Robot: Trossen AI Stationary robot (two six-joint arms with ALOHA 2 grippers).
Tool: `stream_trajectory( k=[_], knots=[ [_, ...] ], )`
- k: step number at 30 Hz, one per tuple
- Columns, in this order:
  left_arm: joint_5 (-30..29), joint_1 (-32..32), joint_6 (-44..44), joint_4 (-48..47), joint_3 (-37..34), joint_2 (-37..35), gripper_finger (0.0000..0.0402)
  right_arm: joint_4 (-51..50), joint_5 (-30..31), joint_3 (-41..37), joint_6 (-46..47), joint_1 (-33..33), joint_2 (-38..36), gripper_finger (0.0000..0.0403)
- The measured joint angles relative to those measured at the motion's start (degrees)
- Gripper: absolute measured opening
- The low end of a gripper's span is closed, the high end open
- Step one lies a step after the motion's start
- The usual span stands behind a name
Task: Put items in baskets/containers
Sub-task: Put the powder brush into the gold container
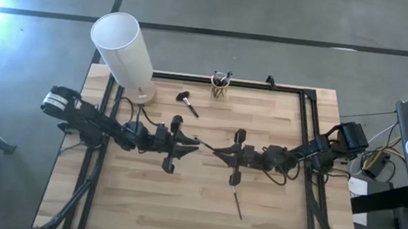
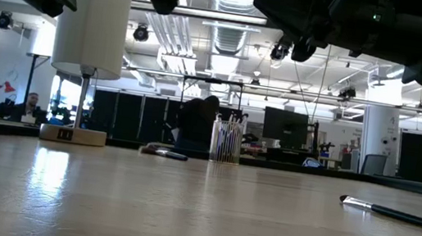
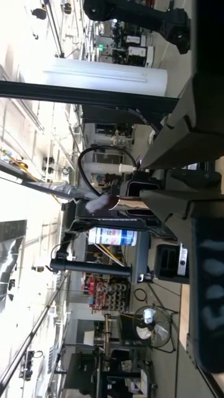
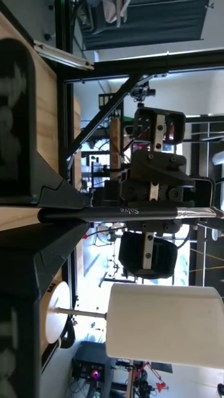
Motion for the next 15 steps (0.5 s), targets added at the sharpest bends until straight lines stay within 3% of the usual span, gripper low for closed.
stream_trajectory(
  k=[10,15],
  knots=[
    [-1.4,0.0,0.0,-0.2,0.0,-0.1,0.0067,0.0,0.0,0.0,0.0,0.0,0.0,0.0019],
    [-5.6,0.0,-0.6,-0.4,0.1,-0.1,0.0067,-0.2,0.5,0.0,-0.3,0.5,0.0,0.0019]
  ],
)
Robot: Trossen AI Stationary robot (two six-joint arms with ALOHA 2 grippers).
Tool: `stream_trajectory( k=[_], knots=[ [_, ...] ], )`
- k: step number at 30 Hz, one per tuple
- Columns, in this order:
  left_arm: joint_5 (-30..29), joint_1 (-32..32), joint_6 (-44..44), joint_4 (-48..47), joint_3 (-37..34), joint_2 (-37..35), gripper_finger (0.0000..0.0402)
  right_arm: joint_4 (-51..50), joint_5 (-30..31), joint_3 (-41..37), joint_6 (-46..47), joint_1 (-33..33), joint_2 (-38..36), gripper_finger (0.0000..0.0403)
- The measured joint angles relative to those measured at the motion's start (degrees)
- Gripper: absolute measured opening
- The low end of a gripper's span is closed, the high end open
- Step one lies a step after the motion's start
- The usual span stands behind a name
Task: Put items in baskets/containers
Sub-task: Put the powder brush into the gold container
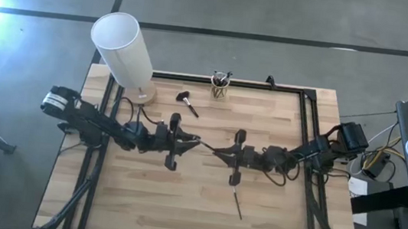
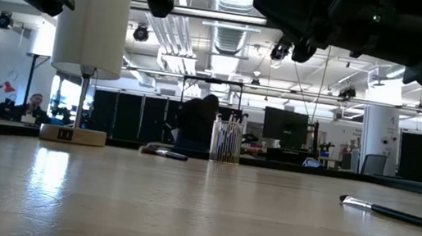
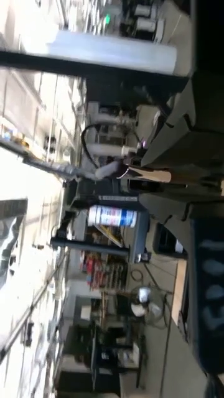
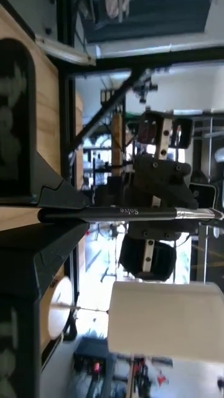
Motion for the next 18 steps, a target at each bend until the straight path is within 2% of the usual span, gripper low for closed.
stream_trajectory(
  k=[3,13,18],
  knots=[
    [0.6,0.1,-0.7,0.0,0.0,0.0,0.0067,-0.2,2.5,0.0,-1.1,0.6,0.0,0.0019],
    [2.2,0.1,-1.0,-0.3,0.7,0.0,0.0067,-0.6,2.9,-0.1,-1.4,0.7,0.0,0.0019],
    [2.7,0.4,0.5,-6.5,4.1,0.0,0.0057,-1.2,3.0,0.0,-1.7,0.7,0.0,0.0019]
  ],
)
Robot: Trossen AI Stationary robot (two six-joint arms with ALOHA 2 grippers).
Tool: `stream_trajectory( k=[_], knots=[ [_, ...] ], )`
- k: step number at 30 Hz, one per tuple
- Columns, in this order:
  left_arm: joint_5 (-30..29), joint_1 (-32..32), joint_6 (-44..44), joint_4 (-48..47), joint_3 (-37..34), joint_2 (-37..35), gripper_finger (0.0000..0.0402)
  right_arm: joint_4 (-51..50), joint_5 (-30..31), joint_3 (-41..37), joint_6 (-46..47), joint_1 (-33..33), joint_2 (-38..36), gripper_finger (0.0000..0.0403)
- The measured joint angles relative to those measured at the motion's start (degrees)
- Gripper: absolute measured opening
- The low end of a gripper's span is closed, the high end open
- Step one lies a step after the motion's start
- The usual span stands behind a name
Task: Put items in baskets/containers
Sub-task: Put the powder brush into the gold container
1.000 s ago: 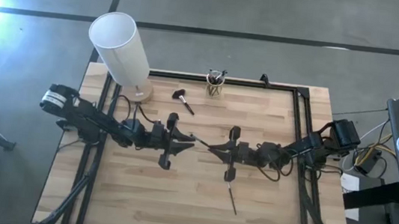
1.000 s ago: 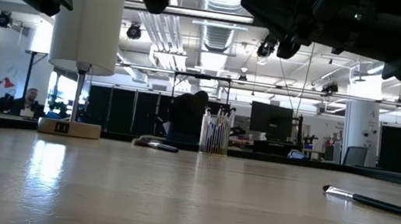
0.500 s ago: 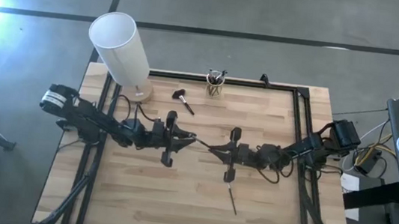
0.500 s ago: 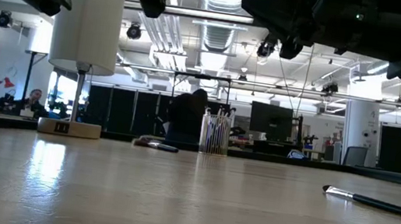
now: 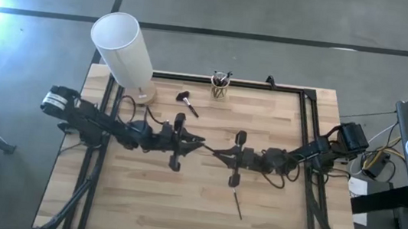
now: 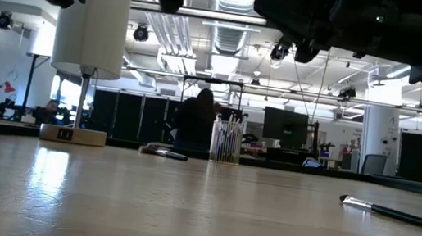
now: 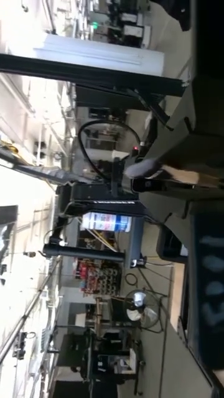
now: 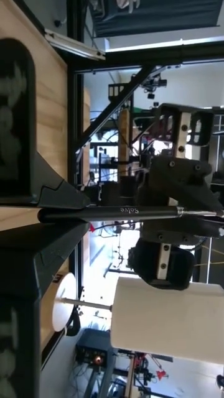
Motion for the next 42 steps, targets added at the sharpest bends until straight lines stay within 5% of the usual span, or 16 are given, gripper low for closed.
stream_trajectory(
  k=[9,15,21,31,42],
  knots=[
    [-0.6,0.6,1.5,-7.7,4.4,-0.6,0.0009,-1.2,2.7,0.4,0.8,0.0,0.0,0.0038],
    [-4.1,4.9,1.6,-28.4,12.3,-3.9,0.0008,-4.3,10.6,-0.2,1.4,-0.1,0.0,0.0092],
    [-8.2,14.3,1.5,-42.7,22.1,-2.5,0.0007,-17.8,21.9,-0.6,2.8,0.2,-0.1,0.0115],
    [-3.8,28.8,-0.8,-49.3,31.5,8.7,0.0007,-26.0,24.7,-0.8,6.3,0.9,-0.2,0.0055],
    [-2.2,36.4,-1.3,-51.5,40.5,21.9,0.0007,-26.5,24.4,-0.8,5.0,1.9,-0.2,0.0009]
  ],
)
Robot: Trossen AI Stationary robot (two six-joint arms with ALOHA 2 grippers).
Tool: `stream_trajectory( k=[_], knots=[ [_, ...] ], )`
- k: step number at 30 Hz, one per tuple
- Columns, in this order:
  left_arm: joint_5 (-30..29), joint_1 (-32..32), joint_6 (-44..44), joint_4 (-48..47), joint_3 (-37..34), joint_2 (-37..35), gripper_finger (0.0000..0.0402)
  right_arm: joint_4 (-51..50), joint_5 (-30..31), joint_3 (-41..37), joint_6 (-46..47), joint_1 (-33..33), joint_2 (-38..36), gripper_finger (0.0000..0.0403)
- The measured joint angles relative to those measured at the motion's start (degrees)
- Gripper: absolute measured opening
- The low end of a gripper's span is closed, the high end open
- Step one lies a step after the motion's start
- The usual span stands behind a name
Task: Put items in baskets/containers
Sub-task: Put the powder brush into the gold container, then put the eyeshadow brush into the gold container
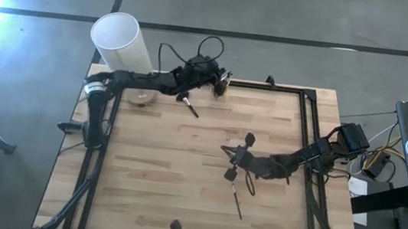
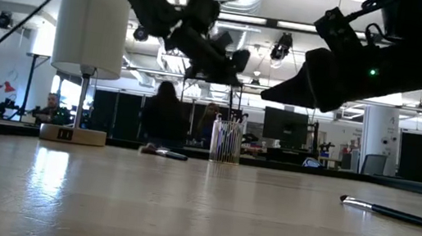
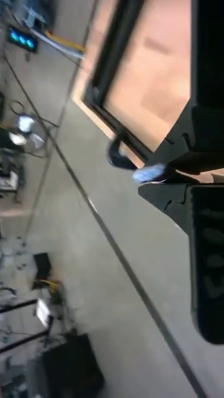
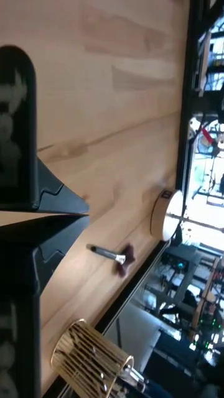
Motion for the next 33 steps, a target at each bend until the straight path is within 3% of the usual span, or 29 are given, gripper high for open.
stream_trajectory(
  k=[10,17,26,33],
  knots=[
    [1.5,3.2,-2.6,-4.4,3.0,6.9,0.001,-0.3,0.0,0.0,0.0,-0.1,0.0,0.0008],
    [1.6,4.2,-4.6,-13.6,3.3,6.2,0.0056,-0.7,0.0,0.0,0.0,-0.1,0.0,0.0008],
    [1.5,1.9,-0.8,-21.0,2.3,-4.9,0.0072,-2.0,-0.2,0.1,0.0,-0.1,-0.2,0.0008],
    [1.1,-7.2,1.6,-11.6,-11.6,-17.9,0.0013,-13.1,-0.3,1.2,4.8,0.6,-4.4,0.0008]
  ],
)
